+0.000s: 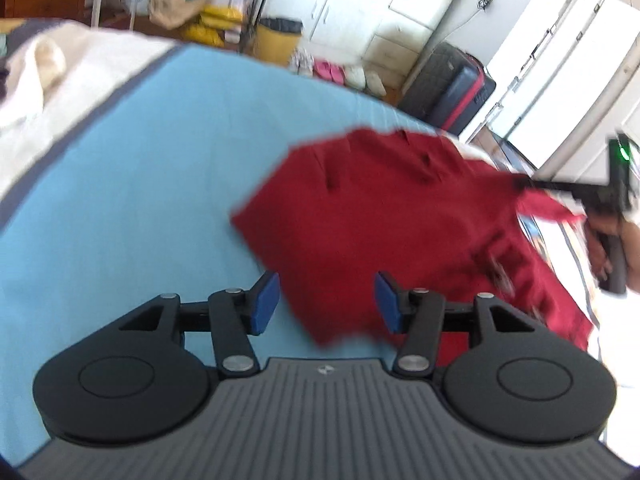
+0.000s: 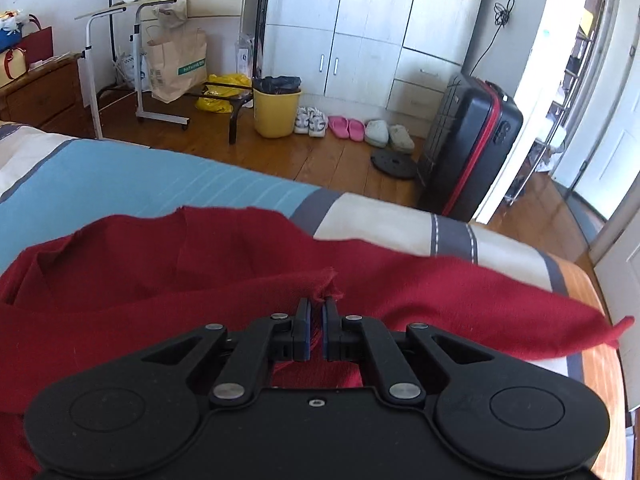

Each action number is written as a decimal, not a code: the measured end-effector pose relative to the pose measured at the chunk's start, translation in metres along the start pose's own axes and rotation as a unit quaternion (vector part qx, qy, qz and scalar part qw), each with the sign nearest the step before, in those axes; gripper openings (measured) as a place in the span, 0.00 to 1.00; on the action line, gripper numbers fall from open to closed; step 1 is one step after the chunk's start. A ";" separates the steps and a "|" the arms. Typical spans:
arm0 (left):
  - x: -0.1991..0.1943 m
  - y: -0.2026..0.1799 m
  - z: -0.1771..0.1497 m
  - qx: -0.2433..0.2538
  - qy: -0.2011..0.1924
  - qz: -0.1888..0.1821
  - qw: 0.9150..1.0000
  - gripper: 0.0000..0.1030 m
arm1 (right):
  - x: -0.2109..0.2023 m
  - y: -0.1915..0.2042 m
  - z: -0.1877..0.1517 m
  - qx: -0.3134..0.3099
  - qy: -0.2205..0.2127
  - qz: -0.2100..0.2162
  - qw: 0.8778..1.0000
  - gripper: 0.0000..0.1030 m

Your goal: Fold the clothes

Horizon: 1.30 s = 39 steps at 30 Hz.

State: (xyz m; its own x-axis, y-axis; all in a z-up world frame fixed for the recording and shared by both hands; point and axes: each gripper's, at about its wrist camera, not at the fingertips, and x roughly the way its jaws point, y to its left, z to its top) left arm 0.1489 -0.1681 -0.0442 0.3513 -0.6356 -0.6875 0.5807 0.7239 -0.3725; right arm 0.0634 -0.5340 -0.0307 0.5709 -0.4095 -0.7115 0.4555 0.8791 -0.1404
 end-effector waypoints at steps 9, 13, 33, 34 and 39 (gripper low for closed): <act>0.081 -0.009 0.023 0.054 -0.001 0.081 0.995 0.24 | -0.015 0.021 0.019 -0.035 -0.031 0.013 0.999 0.05; 0.078 -0.017 0.012 0.078 -0.025 0.103 0.991 0.06 | -0.021 0.023 0.026 -0.046 -0.047 0.020 0.998 0.05; 0.045 0.027 0.020 -0.029 -0.012 0.055 0.998 0.50 | 0.007 0.035 0.016 -0.051 -0.006 -0.068 0.996 0.43; 0.044 0.022 0.018 -0.023 -0.010 0.050 0.998 0.52 | 0.005 0.029 0.012 -0.040 -0.004 -0.066 0.997 0.43; 0.035 -0.012 0.010 0.023 -0.017 0.044 0.999 0.65 | -0.008 -0.005 -0.006 0.026 0.002 -0.049 0.998 0.43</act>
State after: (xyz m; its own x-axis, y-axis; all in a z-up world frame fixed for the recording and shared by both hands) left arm 0.1615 -0.2014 -0.0581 0.4266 -0.5791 -0.6948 0.5789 0.7650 -0.2822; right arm 0.0527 -0.5340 -0.0285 0.5188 -0.4920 -0.6991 0.5439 0.8209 -0.1741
